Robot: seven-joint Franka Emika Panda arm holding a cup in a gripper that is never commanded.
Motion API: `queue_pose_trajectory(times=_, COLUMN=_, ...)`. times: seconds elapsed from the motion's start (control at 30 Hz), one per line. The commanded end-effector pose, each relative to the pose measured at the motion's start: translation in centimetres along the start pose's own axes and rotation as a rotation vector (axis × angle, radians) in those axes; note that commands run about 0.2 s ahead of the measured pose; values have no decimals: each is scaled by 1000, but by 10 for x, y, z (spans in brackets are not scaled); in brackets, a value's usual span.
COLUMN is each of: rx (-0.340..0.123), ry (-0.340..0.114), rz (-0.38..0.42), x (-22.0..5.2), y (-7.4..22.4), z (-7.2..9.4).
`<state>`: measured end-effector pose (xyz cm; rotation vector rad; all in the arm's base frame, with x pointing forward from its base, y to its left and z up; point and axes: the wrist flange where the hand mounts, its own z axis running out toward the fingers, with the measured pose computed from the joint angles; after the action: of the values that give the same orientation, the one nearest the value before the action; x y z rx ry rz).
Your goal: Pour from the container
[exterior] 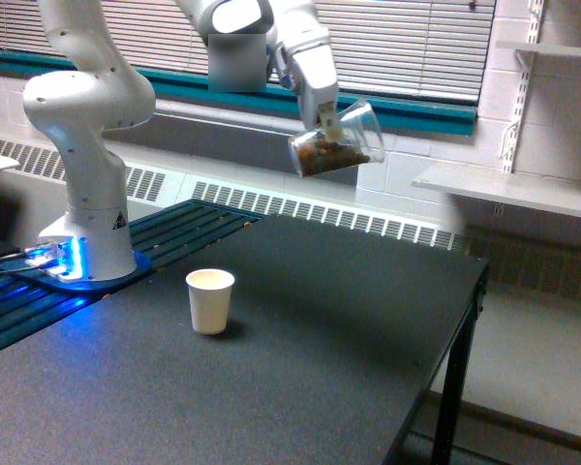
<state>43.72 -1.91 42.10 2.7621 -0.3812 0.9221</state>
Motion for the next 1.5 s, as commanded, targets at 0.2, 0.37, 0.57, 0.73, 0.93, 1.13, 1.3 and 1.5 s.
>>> queue_pose_trajectory(times=0.2, rx=-27, ry=12, rz=145, x=-40, y=14, z=-13)
queue_pose_trajectory(times=0.37, rx=-55, ry=-3, rz=176, x=-63, y=22, z=-20)
queue_pose_trajectory(times=0.57, rx=-94, ry=-36, rz=208, x=-88, y=32, z=-27)
queue_pose_trajectory(times=0.73, rx=-114, ry=-54, rz=240, x=-106, y=35, z=-35)
queue_pose_trajectory(times=0.93, rx=-126, ry=-77, rz=267, x=-119, y=33, z=-45)
queue_pose_trajectory(times=1.13, rx=-144, ry=-104, rz=280, x=-121, y=35, z=-52)
queue_pose_trajectory(times=1.3, rx=-151, ry=-134, rz=295, x=-124, y=36, z=-57)
queue_pose_trajectory(times=1.5, rx=-168, ry=-162, rz=297, x=-127, y=42, z=-59)
